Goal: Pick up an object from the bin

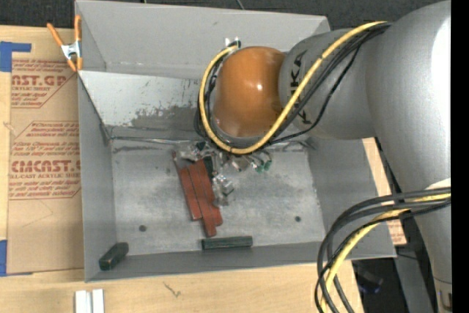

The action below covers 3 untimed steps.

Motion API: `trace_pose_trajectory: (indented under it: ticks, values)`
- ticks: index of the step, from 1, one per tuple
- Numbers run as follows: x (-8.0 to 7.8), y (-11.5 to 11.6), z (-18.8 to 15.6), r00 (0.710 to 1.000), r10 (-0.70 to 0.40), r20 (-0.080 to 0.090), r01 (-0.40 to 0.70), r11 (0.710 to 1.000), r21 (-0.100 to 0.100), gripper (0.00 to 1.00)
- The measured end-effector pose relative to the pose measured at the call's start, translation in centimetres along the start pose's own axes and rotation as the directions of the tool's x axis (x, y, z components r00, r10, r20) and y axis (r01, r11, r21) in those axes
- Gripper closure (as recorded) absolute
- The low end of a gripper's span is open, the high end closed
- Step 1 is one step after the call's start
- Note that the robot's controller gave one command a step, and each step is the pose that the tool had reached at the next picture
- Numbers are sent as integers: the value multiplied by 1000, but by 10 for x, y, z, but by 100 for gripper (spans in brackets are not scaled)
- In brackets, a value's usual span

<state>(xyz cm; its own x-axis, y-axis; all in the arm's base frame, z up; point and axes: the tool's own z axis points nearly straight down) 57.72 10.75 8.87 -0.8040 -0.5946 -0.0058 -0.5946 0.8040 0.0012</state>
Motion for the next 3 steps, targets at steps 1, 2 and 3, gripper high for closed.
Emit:
trace_pose_trajectory:
  ticks: [1,2,3]
  values:
    - [-23,2,14,978,-209,-3,209,978,3,100]
    - [-23,2,14,978,-209,-3,209,978,2,100]
    - [-21,12,-31,973,-230,-7,230,973,-2,100]
